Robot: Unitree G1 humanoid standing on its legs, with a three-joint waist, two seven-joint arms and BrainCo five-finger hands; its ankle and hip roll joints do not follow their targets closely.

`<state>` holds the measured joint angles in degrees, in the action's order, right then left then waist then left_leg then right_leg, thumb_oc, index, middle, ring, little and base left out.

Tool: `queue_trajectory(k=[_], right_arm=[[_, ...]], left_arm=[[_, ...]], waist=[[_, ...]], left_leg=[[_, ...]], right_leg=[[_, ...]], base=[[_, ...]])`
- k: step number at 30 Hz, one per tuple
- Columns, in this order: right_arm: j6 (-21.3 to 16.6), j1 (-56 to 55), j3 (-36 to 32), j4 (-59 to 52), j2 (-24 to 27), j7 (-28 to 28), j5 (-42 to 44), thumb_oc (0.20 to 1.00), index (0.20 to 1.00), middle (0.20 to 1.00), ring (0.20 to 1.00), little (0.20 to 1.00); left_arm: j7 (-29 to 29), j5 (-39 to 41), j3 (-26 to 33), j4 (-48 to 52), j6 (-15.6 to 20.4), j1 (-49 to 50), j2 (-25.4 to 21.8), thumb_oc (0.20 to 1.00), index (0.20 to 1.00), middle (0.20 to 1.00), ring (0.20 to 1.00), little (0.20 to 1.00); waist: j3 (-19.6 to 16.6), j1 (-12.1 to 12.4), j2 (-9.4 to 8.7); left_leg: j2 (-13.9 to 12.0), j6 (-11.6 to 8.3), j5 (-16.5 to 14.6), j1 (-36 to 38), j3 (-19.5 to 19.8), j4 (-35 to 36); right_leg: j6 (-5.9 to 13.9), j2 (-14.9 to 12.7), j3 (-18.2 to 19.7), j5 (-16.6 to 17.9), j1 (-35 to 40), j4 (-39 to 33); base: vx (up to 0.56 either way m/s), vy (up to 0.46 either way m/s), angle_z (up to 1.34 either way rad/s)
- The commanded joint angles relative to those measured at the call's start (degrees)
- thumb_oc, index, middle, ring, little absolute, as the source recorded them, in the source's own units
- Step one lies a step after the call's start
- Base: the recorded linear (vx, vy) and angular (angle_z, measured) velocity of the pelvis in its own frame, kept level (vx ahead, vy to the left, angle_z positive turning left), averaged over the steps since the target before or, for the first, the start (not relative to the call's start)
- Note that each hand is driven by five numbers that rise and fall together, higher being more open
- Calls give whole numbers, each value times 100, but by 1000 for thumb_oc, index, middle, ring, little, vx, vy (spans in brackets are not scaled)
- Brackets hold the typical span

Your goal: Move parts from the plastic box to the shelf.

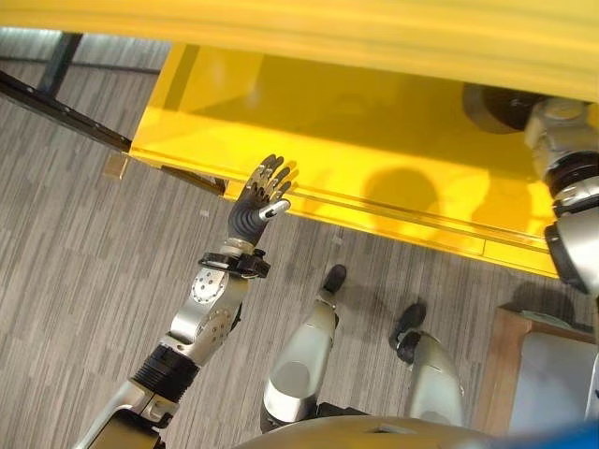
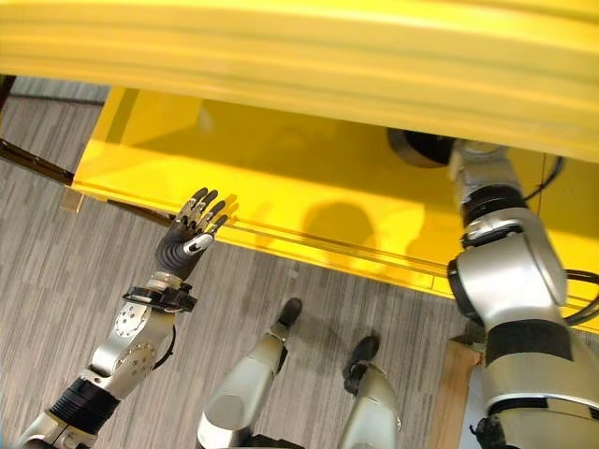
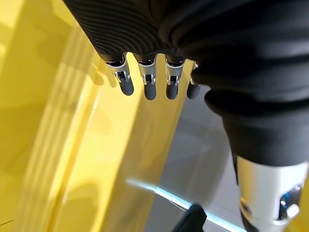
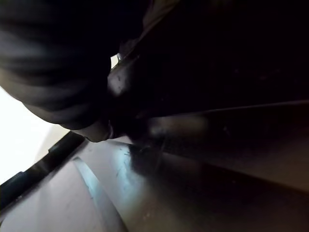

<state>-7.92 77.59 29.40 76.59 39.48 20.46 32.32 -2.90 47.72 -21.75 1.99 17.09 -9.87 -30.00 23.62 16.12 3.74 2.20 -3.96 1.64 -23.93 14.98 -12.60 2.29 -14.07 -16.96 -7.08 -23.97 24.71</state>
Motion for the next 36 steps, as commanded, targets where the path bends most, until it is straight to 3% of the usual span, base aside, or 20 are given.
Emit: queue_trajectory(k=[1, 11, 17, 19, 23, 28, 36], right_arm=[[-233, 731, 554, -192, 356, 31, -516, 200, 200, 200, 200, 200], [-132, 714, 871, -63, 570, 22, -1044, 200, 200, 200, 200, 200], [-145, 573, 798, -58, 494, 67, -1124, 200, 200, 200, 200, 200], [-129, 597, 790, -65, 366, 118, -1187, 200, 200, 200, 200, 200], [-98, 647, 792, -41, 410, 174, -1276, 200, 200, 200, 200, 200], [-79, 608, 839, -2, 500, 134, -1361, 200, 200, 200, 200, 200], [-113, 645, 894, 16, 533, 114, -1348, 200, 200, 200, 200, 200]], left_arm=[[-35, -264, 37, 591, 416, -26, -162, 1000, 1000, 1000, 1000, 1000], [-94, -330, 77, 622, 477, -21, -113, 1000, 1000, 1000, 1000, 1000], [-175, -409, 175, 618, 537, -122, -67, 1000, 1000, 1000, 1000, 1000], [-243, -451, 200, 570, 581, -201, -42, 1000, 1000, 1000, 1000, 1000], [-262, -474, 170, 614, 543, -238, -82, 1000, 1000, 1000, 1000, 1000], [-271, -461, 157, 546, 532, -306, -129, 1000, 1000, 1000, 1000, 1000], [-269, -438, 202, 558, 537, -238, -214, 1000, 1000, 1000, 1000, 1000]], waist=[[-98, -106, -40], [-43, -179, -63], [65, -287, -92], [155, -347, -145], [262, -371, -161], [292, -372, -203], [268, -382, -216]], left_leg=[[-261, 108, -524, -12, -128, -214], [-268, 101, -549, -58, -141, -217], [-232, 104, -738, -211, -164, -634], [-165, 142, -1275, -428, -159, -1455], [-44, 236, -1865, -795, -76, -2633], [-38, 257, -2173, -895, -94, -3199], [-76, 249, -2377, -980, -120, -3563]], right_leg=[[247, -224, 276, -55, 434, -78], [234, -202, 281, -91, 367, -45], [206, -234, 403, -252, 200, 367], [160, -291, 587, -729, 42, 1097], [12, -379, 751, -1292, -285, 2177], [-58, -371, 829, -1555, -442, 2667], [-121, -346, 889, -1737, -536, 2956]], base=[[42, -7, -4], [4, 0, 0], [-16, 8, 0], [0, 0, 0], [-26, 9, -6], [-21, 1, -3], [-13, 0, -4]])
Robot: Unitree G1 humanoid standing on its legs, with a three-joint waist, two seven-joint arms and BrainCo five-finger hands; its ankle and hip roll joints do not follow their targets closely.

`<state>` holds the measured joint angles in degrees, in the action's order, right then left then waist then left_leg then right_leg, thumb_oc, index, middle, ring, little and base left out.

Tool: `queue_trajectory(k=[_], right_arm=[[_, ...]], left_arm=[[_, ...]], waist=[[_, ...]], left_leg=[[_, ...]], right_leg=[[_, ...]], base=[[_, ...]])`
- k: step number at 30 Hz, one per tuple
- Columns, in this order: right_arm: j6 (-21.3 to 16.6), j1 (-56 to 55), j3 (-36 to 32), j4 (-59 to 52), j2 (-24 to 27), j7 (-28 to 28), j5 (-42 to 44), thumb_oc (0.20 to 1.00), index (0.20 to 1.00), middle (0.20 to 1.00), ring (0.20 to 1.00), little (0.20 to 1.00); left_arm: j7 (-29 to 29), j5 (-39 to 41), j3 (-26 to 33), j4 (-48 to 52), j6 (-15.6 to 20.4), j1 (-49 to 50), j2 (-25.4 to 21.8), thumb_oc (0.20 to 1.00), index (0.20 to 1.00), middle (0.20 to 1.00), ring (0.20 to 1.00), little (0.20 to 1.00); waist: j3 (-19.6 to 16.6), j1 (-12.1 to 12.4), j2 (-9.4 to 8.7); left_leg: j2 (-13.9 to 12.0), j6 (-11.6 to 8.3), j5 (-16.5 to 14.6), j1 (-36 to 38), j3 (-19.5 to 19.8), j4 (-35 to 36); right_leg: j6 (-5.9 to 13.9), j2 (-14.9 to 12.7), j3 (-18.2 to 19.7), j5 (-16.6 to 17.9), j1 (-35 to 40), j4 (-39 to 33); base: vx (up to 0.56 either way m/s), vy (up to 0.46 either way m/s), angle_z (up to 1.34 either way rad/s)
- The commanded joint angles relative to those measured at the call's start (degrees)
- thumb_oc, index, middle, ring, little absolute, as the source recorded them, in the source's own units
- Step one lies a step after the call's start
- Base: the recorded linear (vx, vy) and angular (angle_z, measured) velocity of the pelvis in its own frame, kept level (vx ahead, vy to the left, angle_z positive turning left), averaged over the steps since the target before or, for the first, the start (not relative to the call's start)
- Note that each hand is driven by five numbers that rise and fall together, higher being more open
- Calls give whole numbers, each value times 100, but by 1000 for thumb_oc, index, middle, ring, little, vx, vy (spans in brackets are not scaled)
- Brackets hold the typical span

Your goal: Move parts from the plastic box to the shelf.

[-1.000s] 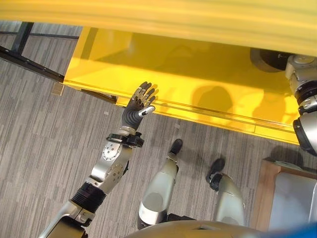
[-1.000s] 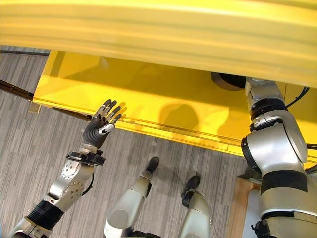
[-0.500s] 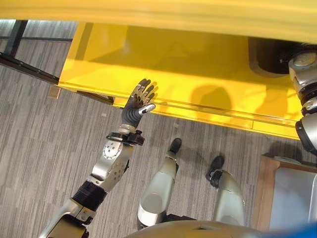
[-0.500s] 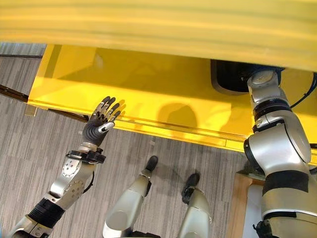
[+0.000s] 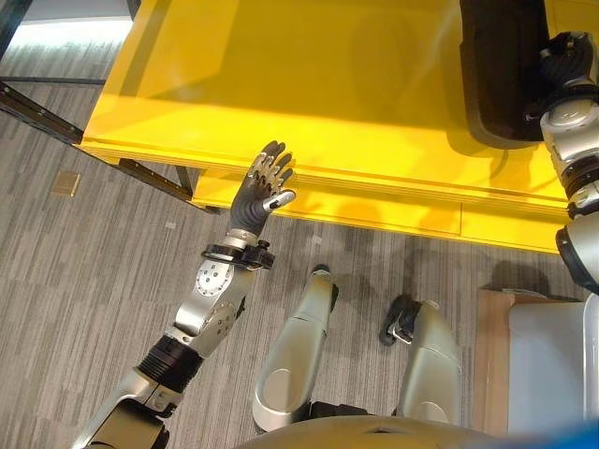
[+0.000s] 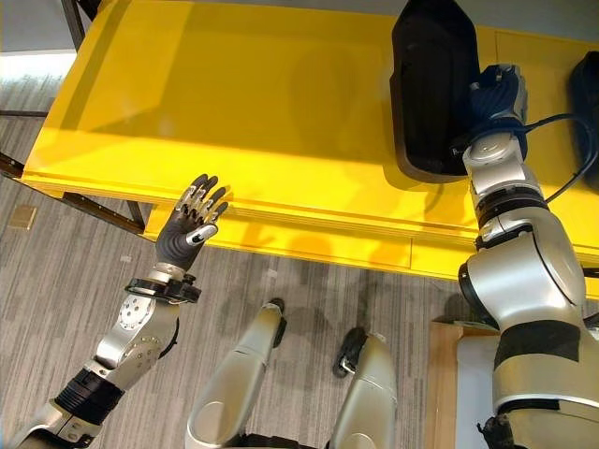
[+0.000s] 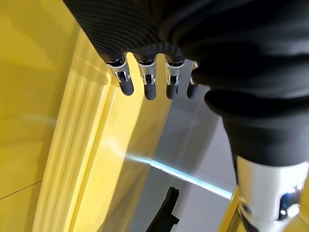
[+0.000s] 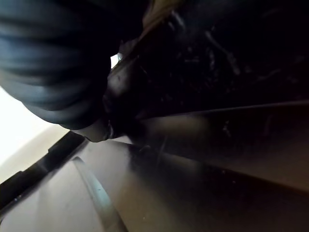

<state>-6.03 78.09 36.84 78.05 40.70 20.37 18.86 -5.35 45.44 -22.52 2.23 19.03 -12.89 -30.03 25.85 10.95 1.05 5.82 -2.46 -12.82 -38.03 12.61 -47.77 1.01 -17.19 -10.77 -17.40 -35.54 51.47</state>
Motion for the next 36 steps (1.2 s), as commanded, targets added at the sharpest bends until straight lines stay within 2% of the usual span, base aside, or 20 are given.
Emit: queue_trajectory(k=[1, 17, 18, 22, 27, 36], right_arm=[[-301, 635, 217, -84, 436, 99, -49, 200, 200, 200, 200, 200], [-229, 1217, 553, 271, 918, 88, -236, 200, 200, 200, 200, 200], [-210, 1303, 637, 263, 998, 78, -301, 200, 200, 200, 200, 200], [-199, 1329, 662, 261, 1063, 84, -307, 200, 200, 200, 200, 200], [-163, 1390, 807, 280, 1085, 97, -485, 200, 200, 200, 200, 200], [-197, 1346, 525, 348, 998, 98, -151, 200, 200, 200, 200, 200]], left_arm=[[-17, -194, 281, 547, 352, 91, -243, 1000, 1000, 1000, 1000, 1000], [53, -195, 109, 573, 368, 136, -280, 1000, 1000, 1000, 1000, 1000], [52, -196, 73, 598, 391, 119, -307, 1000, 1000, 1000, 1000, 1000], [46, -201, 59, 605, 399, 119, -282, 1000, 1000, 1000, 1000, 1000], [18, -222, 66, 577, 385, 129, -265, 1000, 1000, 1000, 1000, 1000], [-48, -239, 99, 565, 415, 61, -153, 1000, 1000, 1000, 1000, 1000]], waist=[[35, 130, 57], [-60, 276, 181], [-43, 308, 238], [-39, 334, 266], [-40, 365, 327], [12, 358, 348]], left_leg=[[-442, 95, -941, 431, 108, -40], [-352, 135, -876, 215, 120, 75], [-317, 143, -816, 103, 82, 124], [-290, 160, -789, 32, 82, 158], [-255, 199, -781, -55, 70, 161], [-199, 243, -824, -140, 26, 65]], right_leg=[[4, -28, 287, -713, 600, 291], [69, -115, 248, -667, 387, 269], [113, -166, 230, -580, 283, 228], [137, -184, 231, -543, 233, 210], [136, -206, 245, -550, 126, 236], [120, -252, 276, -553, 92, 282]], base=[[-3, -8, -6], [4, -6, 0], [15, 12, 3], [23, 0, 6], [12, 4, 3], [5, 6, 2]])
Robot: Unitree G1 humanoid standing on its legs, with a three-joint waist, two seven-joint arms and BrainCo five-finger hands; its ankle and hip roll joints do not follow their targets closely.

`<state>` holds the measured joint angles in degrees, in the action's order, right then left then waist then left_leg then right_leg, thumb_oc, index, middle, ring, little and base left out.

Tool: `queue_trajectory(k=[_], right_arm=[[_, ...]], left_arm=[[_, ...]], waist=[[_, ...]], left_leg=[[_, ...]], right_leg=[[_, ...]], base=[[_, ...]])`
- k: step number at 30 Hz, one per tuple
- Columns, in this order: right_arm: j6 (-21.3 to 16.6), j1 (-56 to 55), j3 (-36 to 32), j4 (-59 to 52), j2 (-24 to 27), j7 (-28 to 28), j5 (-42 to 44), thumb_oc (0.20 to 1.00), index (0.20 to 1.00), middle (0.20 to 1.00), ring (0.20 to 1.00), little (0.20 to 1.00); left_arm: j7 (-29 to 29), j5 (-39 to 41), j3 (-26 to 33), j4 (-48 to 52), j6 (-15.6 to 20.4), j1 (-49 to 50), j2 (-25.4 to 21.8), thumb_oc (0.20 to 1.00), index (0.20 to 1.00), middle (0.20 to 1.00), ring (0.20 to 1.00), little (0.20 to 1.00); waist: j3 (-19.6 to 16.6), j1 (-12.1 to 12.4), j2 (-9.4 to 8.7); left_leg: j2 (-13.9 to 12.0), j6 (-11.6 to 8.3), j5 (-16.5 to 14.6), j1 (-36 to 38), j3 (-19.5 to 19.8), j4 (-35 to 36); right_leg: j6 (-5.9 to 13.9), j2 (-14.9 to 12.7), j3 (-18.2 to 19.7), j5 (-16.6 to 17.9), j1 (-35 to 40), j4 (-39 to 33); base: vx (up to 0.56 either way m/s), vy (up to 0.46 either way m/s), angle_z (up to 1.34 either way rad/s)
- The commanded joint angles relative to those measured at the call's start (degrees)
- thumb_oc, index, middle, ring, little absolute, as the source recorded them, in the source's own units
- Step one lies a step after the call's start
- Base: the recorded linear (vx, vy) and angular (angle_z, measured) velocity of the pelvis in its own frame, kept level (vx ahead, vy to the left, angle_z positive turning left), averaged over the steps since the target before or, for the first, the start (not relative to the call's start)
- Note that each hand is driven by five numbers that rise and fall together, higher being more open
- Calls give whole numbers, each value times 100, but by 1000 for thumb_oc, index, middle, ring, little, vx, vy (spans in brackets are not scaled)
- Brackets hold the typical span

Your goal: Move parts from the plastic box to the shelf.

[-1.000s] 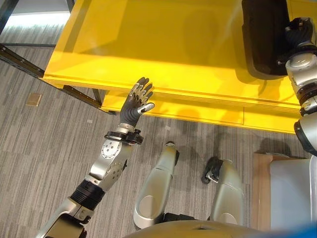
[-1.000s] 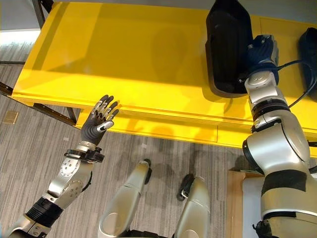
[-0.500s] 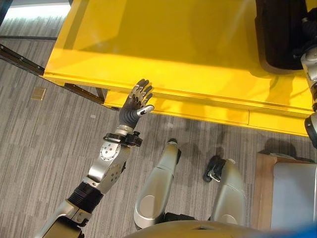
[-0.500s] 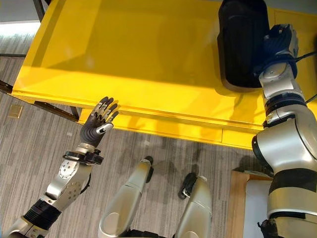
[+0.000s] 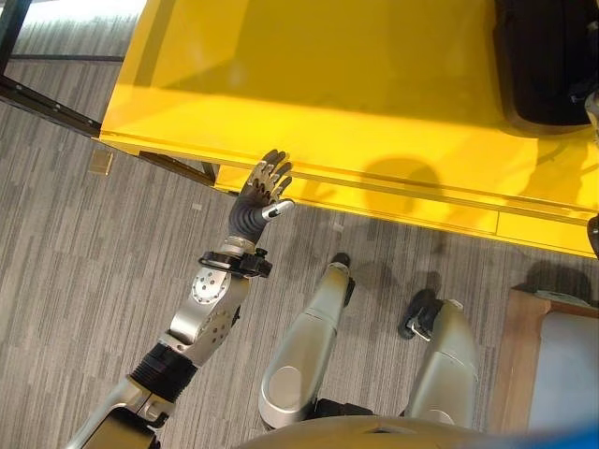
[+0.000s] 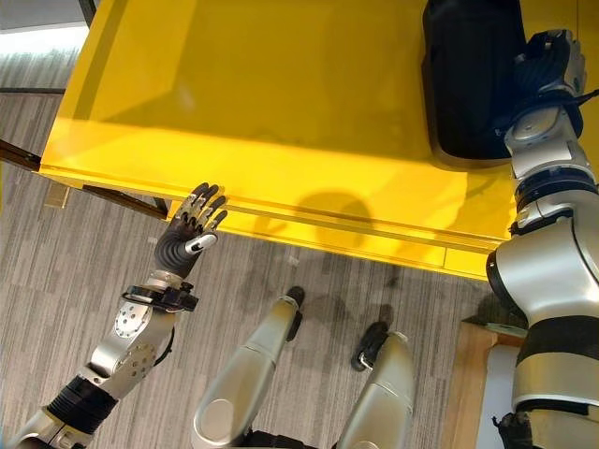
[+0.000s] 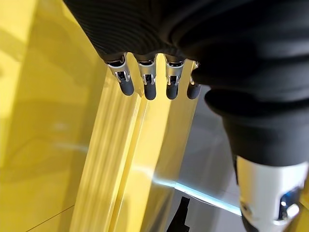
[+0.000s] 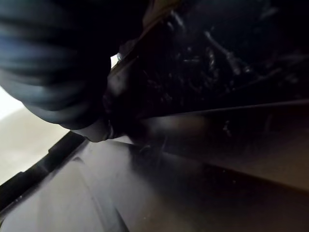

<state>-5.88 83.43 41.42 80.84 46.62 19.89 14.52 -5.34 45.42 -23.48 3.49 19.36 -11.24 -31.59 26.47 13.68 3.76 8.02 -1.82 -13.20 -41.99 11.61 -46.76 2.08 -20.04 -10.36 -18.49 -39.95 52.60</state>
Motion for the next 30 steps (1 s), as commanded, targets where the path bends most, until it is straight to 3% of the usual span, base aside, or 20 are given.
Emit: queue_trajectory(k=[1, 5, 6, 7, 8, 24, 30], right_arm=[[-210, 807, 15, 130, 405, 163, 344, 200, 200, 200, 200, 200], [-209, 762, -166, 203, 412, 171, 547, 200, 200, 200, 200, 200], [-204, 753, -191, 238, 406, 160, 569, 545, 545, 545, 545, 545], [-189, 757, -196, 265, 393, 154, 573, 545, 545, 545, 545, 545], [-174, 760, -196, 299, 378, 146, 570, 1000, 1000, 1000, 1000, 1000], [-108, 452, -561, 342, 160, 204, 840, 1000, 1000, 1000, 1000, 1000], [-257, 537, -457, -22, 162, 226, 887, 1000, 1000, 1000, 1000, 1000]], left_arm=[[-70, -232, 199, 407, 389, -125, 22, 1000, 1000, 1000, 1000, 1000], [-92, -207, 191, 404, 386, -155, 59, 1000, 1000, 1000, 1000, 1000], [-92, -211, 185, 394, 388, -152, 66, 1000, 1000, 1000, 1000, 1000], [-83, -210, 172, 386, 387, -160, 63, 1000, 1000, 1000, 1000, 1000], [-73, -209, 162, 378, 388, -163, 62, 1000, 1000, 1000, 1000, 1000], [-108, -225, 223, 319, 401, -208, 26, 1000, 1000, 1000, 1000, 1000], [-67, -229, 250, 271, 410, -194, -48, 1000, 1000, 1000, 1000, 1000]], waist=[[-42, 80, 85], [-21, 86, 107], [-13, 88, 109], [-12, 88, 110], [-13, 87, 111], [17, 62, 50], [-4, 7, -29]], left_leg=[[-407, 185, -803, 244, 124, -66], [-399, 194, -814, 248, 121, -79], [-398, 197, -810, 246, 119, -82], [-401, 199, -811, 253, 119, -74], [-403, 201, -807, 261, 112, -62], [-472, 191, -762, 386, 83, 31], [-542, 157, -713, 498, 79, 87]], right_leg=[[13, 22, 238, -447, 536, 189], [2, 29, 244, -451, 542, 205], [-3, 31, 247, -447, 538, 209], [-5, 29, 245, -447, 538, 205], [-8, 31, 245, -442, 540, 199], [-27, 92, 247, -401, 630, 52], [-19, 131, 250, -353, 725, 6]], base=[[0, 0, 0], [0, 0, 0], [0, 0, 0], [0, 0, 0], [0, 0, 0], [-11, 5, 0], [-38, 12, -2]])
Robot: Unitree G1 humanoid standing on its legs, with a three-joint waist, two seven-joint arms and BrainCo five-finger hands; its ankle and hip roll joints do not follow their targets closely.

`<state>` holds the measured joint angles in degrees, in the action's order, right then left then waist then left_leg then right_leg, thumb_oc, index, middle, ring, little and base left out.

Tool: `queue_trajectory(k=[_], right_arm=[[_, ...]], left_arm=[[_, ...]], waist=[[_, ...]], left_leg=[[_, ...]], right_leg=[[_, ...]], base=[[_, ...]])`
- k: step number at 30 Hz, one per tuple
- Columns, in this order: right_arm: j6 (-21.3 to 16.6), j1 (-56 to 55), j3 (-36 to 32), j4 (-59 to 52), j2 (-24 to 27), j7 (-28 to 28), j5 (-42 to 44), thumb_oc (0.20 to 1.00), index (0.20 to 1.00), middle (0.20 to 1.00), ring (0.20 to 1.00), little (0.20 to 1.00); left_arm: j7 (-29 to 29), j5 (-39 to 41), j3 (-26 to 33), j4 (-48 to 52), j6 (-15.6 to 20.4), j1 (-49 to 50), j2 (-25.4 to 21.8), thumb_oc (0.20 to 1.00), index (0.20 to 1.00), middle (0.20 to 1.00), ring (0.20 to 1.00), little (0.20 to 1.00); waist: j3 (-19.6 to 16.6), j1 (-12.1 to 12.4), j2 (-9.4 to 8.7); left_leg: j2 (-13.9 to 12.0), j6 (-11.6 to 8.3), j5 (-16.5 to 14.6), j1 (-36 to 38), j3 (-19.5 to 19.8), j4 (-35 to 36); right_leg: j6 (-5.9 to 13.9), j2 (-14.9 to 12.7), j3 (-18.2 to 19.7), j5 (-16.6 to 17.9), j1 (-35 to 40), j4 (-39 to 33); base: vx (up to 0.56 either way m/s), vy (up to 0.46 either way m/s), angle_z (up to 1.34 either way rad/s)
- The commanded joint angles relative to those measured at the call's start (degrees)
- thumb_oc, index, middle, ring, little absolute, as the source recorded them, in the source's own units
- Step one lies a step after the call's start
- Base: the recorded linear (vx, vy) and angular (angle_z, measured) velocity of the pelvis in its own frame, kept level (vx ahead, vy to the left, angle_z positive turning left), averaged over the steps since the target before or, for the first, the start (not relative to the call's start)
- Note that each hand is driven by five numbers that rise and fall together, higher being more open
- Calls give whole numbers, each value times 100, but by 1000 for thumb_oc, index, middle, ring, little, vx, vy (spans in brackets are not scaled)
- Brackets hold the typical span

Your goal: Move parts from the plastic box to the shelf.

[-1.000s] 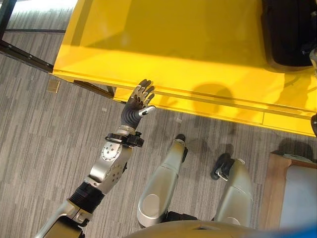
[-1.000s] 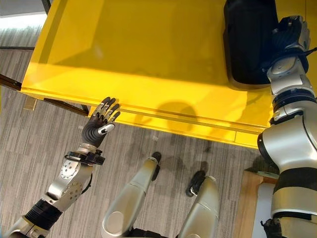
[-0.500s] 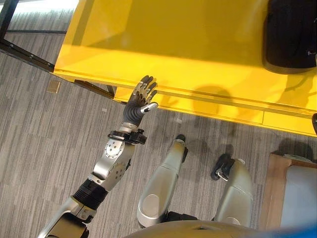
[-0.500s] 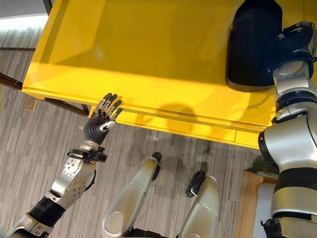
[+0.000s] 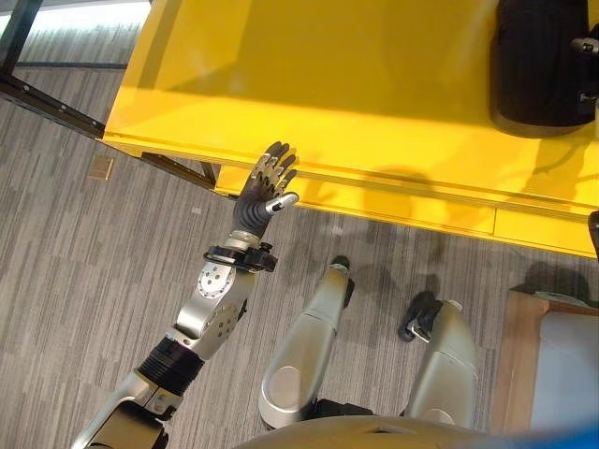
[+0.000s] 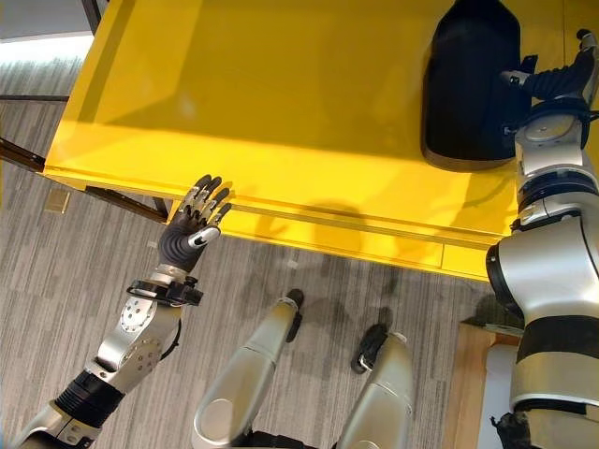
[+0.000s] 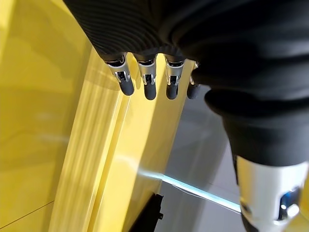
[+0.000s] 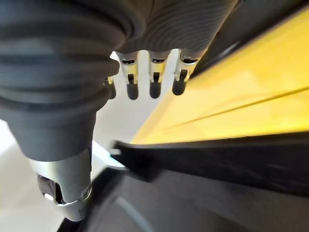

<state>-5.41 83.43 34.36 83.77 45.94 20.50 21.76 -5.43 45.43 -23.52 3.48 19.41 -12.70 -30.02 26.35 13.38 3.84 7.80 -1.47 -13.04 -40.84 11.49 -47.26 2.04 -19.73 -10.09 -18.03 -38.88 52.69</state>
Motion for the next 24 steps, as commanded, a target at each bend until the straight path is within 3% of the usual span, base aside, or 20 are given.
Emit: queue_trajectory(k=[1, 7, 8, 12, 13, 15, 19, 20, 24], right_arm=[[-365, 556, 289, -448, 219, 178, 177, 1000, 1000, 1000, 1000, 1000], [-557, 513, 348, -911, 97, 229, 278, 1000, 1000, 1000, 1000, 1000], [-768, 238, 209, -1513, -61, 234, 511, 1000, 1000, 1000, 1000, 1000], [-931, -228, -29, -2193, -158, 314, 529, 1000, 1000, 1000, 1000, 1000], [-1025, -604, -184, -2800, -167, 353, 451, 1000, 1000, 1000, 1000, 1000], [-1155, -1276, -586, -3570, -257, 389, 441, 1000, 1000, 1000, 1000, 1000], [-1317, -2543, -1327, -4508, -594, 407, 277, 1000, 1000, 1000, 1000, 1000], [-1412, -3464, -1672, -5252, -808, 231, 209, 1000, 1000, 1000, 1000, 1000], [-1544, -5252, -2456, -6230, -1370, -66, 168, 1000, 1000, 1000, 1000, 1000]], left_arm=[[-42, -224, 272, 260, 407, -35, -223, 1000, 1000, 1000, 1000, 1000], [20, -182, 357, 199, 420, 36, -289, 1000, 1000, 1000, 1000, 1000], [43, -151, 414, 196, 409, 103, -307, 1000, 1000, 1000, 1000, 1000], [99, -144, 480, 186, 390, 199, -369, 1000, 1000, 1000, 1000, 1000], [133, -147, 554, 213, 389, 289, -415, 1000, 1000, 1000, 1000, 1000], [166, -196, 669, 230, 362, 449, -452, 1000, 1000, 1000, 1000, 1000], [234, -259, 771, 200, 322, 659, -437, 1000, 1000, 1000, 1000, 1000], [273, -304, 868, 169, 284, 763, -380, 1000, 1000, 1000, 1000, 1000], [493, -435, 928, 75, 235, 945, -220, 1000, 1000, 1000, 1000, 1000]], waist=[[-1, 22, -72], [-57, -89, -213], [-114, -204, -303], [-191, -348, -376], [-253, -464, -403], [-363, -597, -452], [-521, -774, -489], [-630, -900, -526], [-983, -1075, -550]], left_leg=[[-545, 113, -715, 446, 88, 181], [-662, 53, -564, 711, 102, 540], [-760, -10, -369, 937, 90, 927], [-872, -75, -95, 1237, 40, 1453], [-923, -84, 235, 1327, -5, 1825], [-1001, -120, 439, 1576, -66, 2252], [-1145, -165, 703, 1950, -141, 2883], [-1223, -149, 843, 2186, -153, 3227], [-1202, -122, 1037, 2585, -231, 3820]], right_leg=[[-25, 109, 210, -381, 670, -39], [-28, 209, 195, -217, 924, -382], [-19, 301, 153, -20, 1184, -810], [9, 414, 65, 265, 1513, -1432], [16, 473, -10, 585, 1631, -1877], [79, 552, -56, 830, 1878, -2379], [177, 638, -35, 1119, 2175, -3048], [236, 680, 33, 1272, 2341, -3389], [374, 582, -49, 1597, 2800, -4130]], base=[[-54, 20, -9], [-25, 4, -11], [-31, -7, -14], [-28, 7, -22], [-62, 30, -16], [5, 27, -5], [68, 15, -22], [90, 0, -34], [99, 35, -27]])
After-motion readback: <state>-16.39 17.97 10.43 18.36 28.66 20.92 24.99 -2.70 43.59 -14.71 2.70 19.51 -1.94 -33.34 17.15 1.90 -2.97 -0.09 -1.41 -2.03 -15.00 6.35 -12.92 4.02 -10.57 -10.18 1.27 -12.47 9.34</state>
